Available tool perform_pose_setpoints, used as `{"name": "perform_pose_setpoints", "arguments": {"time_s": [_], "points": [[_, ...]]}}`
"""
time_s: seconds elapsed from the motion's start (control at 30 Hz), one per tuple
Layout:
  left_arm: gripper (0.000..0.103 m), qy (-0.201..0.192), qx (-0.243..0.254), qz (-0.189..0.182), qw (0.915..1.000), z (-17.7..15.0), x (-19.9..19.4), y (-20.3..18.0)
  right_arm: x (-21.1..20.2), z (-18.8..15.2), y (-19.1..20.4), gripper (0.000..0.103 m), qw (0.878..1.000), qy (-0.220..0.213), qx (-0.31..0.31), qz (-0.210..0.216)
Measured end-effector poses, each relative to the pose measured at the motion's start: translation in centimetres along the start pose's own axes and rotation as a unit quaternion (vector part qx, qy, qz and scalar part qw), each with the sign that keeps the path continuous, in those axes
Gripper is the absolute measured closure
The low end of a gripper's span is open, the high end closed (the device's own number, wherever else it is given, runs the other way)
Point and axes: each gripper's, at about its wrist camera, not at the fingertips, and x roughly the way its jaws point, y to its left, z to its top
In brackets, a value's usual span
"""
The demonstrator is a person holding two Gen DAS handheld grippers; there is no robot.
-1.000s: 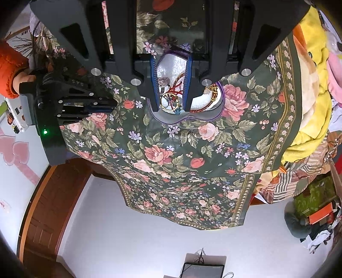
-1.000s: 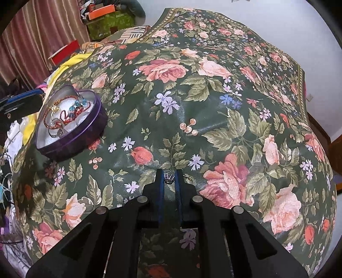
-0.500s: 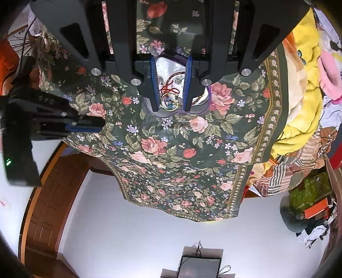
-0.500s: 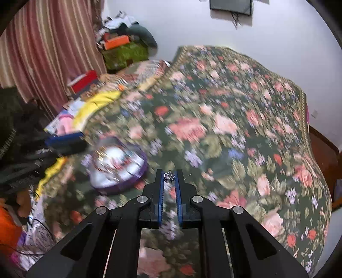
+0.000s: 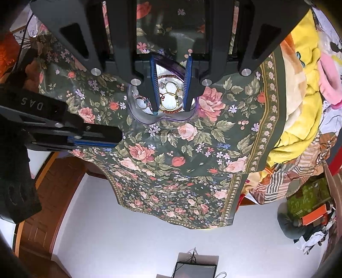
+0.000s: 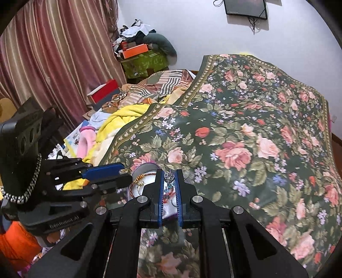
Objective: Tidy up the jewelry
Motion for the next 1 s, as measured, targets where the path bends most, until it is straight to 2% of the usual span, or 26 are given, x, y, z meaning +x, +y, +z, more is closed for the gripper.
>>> {"name": "perform_pose_setpoints", "arguments": {"time_s": [0.47, 0.87, 0.93, 1.0], "points": [[0.083, 0.015, -0.003, -0.005, 0.9999, 0.2, 3.0, 0.3, 3.0, -0.7, -0.4, 0.094, 1.000, 0.030, -0.003, -0.002], [0.083, 0.014, 0.008, 0.003, 0.9999, 0.2, 3.5, -0.3, 4.1, -1.3, -0.9, 0.094, 0.999, 0.047, 0.001, -0.005], [0.083, 0.014, 0.007, 0.005, 0.9999, 0.2, 3.4, -0.3, 4.2, -1.3, -1.0, 0.093, 0.999, 0.054, 0.006, -0.005], [0.083, 0.010, 0.001, 0.005, 0.9999, 0.2, 2.9, -0.1, 3.9, -1.2, -1.2, 0.085, 0.998, 0.057, 0.014, -0.005]]}}
